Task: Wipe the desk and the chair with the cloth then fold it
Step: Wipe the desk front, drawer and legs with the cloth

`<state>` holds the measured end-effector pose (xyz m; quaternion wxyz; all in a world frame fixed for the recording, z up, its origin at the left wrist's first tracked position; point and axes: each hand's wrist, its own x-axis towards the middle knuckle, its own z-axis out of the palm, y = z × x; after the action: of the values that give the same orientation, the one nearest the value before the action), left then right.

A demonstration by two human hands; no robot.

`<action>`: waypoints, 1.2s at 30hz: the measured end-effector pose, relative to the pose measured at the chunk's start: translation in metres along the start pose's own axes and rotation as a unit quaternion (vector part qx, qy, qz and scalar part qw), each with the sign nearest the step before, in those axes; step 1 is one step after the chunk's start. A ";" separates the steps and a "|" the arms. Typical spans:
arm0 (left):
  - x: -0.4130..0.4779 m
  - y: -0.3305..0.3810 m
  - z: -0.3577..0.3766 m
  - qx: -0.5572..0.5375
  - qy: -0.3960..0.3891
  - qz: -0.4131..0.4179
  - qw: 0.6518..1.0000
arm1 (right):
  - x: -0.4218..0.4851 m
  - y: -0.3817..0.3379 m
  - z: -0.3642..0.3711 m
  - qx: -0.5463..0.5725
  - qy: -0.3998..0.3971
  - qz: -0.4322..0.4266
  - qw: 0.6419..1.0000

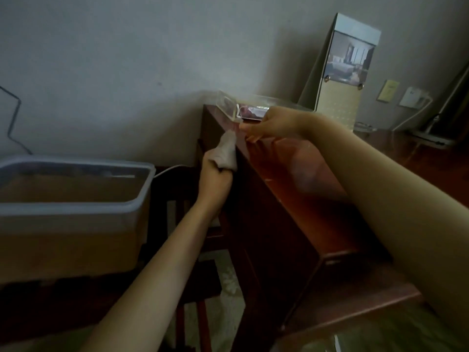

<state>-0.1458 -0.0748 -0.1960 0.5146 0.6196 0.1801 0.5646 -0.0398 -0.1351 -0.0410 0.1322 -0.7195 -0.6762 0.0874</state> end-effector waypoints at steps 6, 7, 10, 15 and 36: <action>-0.141 0.059 0.022 -0.134 -0.085 -0.049 0.986 | -0.006 0.003 0.003 0.003 0.014 -0.003 1.000; -0.163 0.062 0.027 -0.125 -0.080 -0.074 0.986 | -0.007 0.004 0.003 -0.007 0.020 -0.009 1.000; -0.201 0.073 0.041 0.027 0.028 -0.090 0.995 | -0.007 0.005 0.004 -0.019 0.022 -0.012 1.000; -0.140 0.079 0.040 -0.083 0.023 -0.045 0.995 | -0.010 0.003 0.006 -0.023 0.006 -0.019 1.000; 0.008 0.122 0.046 0.163 -0.017 -0.046 0.985 | -0.004 0.009 -0.028 0.054 0.187 -0.071 0.978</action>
<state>-0.1460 -0.1380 -0.0813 0.4350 0.6956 0.2897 0.4930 -0.0231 -0.1418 -0.0175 0.3008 -0.6648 -0.6834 -0.0224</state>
